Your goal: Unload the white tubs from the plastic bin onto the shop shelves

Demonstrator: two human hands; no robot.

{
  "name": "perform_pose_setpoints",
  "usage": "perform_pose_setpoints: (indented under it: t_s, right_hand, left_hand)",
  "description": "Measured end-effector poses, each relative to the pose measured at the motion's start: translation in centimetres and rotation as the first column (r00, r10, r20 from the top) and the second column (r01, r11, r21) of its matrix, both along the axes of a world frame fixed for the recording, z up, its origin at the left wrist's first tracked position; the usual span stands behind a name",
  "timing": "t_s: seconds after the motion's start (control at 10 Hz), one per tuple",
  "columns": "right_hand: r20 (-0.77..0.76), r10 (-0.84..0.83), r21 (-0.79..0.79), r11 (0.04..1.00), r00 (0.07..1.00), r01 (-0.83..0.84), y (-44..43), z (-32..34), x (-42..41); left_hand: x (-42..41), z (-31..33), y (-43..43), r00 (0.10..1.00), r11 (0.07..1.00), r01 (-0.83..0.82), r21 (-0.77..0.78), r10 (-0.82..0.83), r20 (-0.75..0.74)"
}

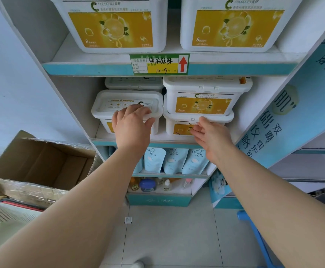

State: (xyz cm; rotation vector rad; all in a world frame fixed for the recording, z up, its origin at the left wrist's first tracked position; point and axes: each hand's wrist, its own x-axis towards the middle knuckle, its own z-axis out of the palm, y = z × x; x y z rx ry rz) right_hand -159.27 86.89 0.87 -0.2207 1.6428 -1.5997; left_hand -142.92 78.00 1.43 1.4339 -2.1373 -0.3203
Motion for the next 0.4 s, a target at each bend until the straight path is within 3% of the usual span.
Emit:
perform_pose_setpoints:
  t_s: [0.1, 0.2, 0.3, 0.4]
  right_hand:
    - [-0.176, 0.033, 0.104, 0.995, 0.984, -0.015, 0.2, 0.2, 0.1]
    - [-0.53, 0.16, 0.244, 0.969, 0.833, -0.031, 1.1, 0.4, 0.3]
    - [-0.738, 0.299, 0.334, 0.941, 0.605, -0.057, 2.2, 1.2, 0.4]
    - [-0.816, 0.351, 0.376, 0.926, 0.46, -0.041, 2.9, 2.5, 0.7]
  left_hand:
    - [-0.1, 0.3, 0.1, 0.999, 1.0, 0.008, 0.005, -0.008, 0.033]
    - [0.2, 0.5, 0.6, 0.995, 0.999, 0.049, 0.001, -0.049, 0.092]
    - [0.9, 0.7, 1.3, 0.978, 0.994, 0.104, -0.023, -0.098, 0.183]
    - [1.8, 1.6, 2.2, 0.959, 0.992, 0.121, -0.043, -0.105, 0.263]
